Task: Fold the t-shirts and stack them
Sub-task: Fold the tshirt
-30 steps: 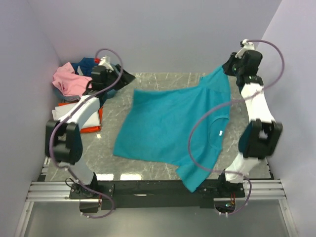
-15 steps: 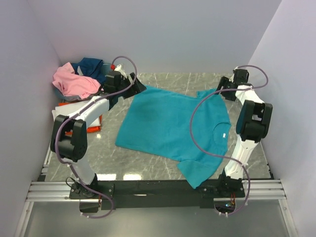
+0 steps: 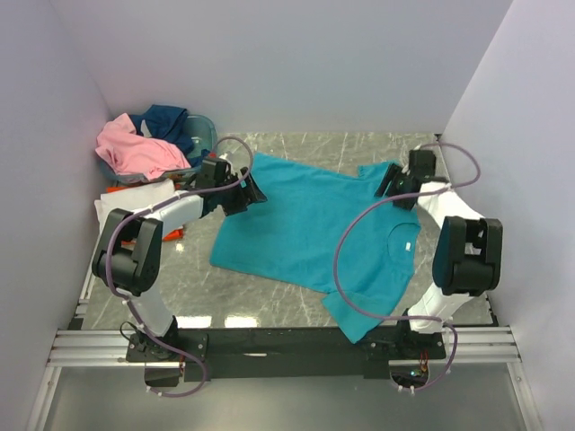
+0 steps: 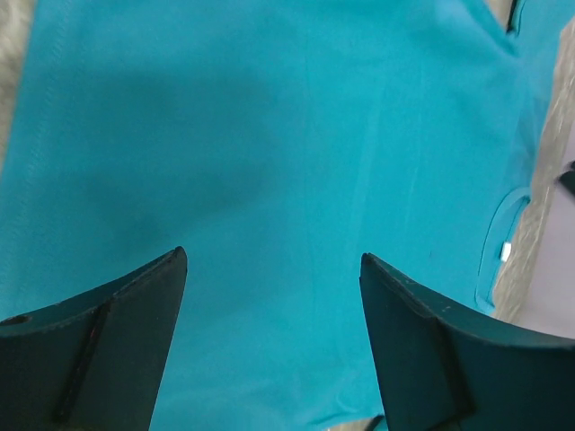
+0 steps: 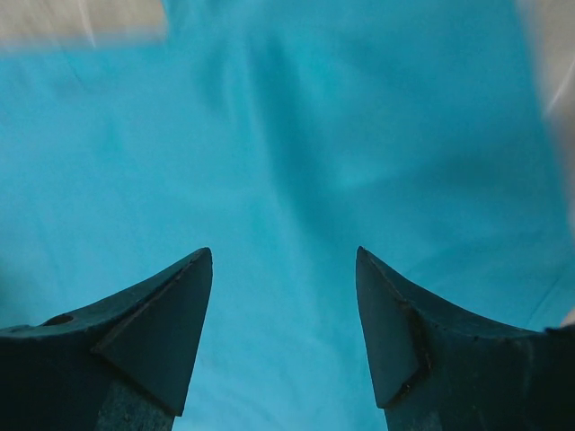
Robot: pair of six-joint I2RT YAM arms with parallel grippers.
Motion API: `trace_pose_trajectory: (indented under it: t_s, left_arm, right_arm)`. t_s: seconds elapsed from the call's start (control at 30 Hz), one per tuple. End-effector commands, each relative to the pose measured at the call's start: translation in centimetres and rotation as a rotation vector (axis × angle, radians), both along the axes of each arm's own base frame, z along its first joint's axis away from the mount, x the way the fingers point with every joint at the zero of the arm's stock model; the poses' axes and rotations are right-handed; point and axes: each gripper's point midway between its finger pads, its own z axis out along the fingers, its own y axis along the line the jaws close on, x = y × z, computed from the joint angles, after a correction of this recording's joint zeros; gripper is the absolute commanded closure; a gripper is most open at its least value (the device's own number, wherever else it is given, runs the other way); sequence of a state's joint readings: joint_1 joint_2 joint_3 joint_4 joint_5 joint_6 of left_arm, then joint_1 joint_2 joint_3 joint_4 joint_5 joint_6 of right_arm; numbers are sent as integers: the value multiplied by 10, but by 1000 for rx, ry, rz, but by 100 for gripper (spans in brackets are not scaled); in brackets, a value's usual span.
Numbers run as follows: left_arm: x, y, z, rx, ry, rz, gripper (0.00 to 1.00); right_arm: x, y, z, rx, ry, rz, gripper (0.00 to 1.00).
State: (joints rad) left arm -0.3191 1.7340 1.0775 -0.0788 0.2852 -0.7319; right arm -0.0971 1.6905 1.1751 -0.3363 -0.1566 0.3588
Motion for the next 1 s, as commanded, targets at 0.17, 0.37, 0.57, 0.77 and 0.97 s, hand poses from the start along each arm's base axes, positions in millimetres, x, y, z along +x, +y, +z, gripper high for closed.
trace_pose_trajectory:
  t_s: [0.17,0.37,0.57,0.77,0.97]
  left_arm:
    - [-3,-9,-1,-9,-11,-46,17]
    - [3,-8,-10,11,-2,-26,19]
    - [14,9,-23,138,33,34,19]
    - [22,17,-41,227,71,43,19]
    - [23,16,-59,240,109,34,18]
  right_arm:
    - [-58,47,-23,13,50,-3,28]
    - [-74,39,-32,-24,85,-26,28]
    - [-77,33,-43,-45,147,-60,27]
    - [-78,35,-55,-23,191,-93,27]
    - [-80,27,-65,-42,229,-126,25]
